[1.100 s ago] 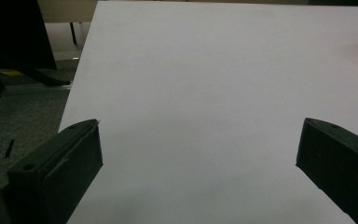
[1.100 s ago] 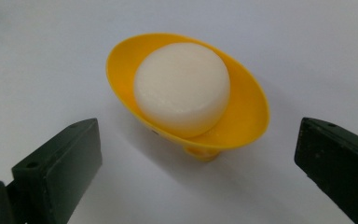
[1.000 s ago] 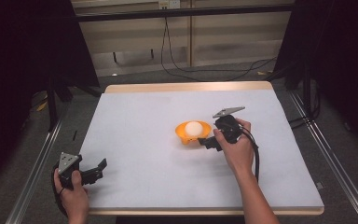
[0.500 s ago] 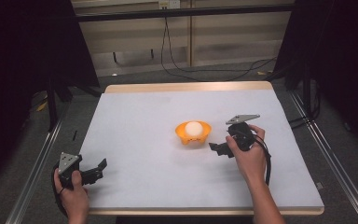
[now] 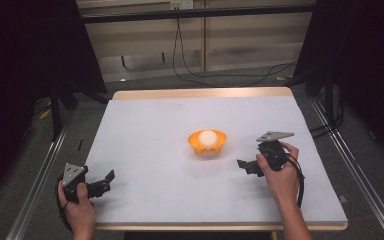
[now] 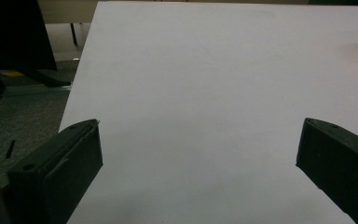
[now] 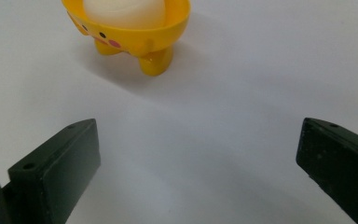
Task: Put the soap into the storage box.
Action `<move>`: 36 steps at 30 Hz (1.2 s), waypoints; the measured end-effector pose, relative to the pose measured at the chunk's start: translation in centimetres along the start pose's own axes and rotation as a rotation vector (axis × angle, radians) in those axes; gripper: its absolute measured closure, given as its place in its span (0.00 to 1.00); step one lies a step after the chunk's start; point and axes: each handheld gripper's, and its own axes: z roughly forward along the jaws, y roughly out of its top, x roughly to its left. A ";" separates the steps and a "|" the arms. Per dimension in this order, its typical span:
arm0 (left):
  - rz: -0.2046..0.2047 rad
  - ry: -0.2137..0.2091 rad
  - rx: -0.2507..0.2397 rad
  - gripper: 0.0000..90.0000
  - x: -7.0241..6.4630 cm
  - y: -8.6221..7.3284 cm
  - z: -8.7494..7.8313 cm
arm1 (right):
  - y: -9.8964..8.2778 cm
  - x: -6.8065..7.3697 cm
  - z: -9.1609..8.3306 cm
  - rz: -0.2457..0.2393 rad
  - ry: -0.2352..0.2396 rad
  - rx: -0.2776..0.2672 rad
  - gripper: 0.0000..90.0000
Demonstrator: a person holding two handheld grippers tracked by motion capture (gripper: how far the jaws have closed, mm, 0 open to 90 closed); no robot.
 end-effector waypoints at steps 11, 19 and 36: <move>0.010 -0.003 0.005 0.00 0.0 0.0 0.0 | -1.9 -1.1 -1.5 0.021 -0.027 -0.021 0.00; 0.002 -0.001 0.005 0.00 0.1 0.0 0.0 | -3.8 -2.2 -3.1 0.056 -0.044 -0.043 0.00; 0.003 -0.001 0.006 0.00 0.1 0.0 0.0 | -7.2 -4.5 -6.1 0.099 -0.107 -0.068 0.00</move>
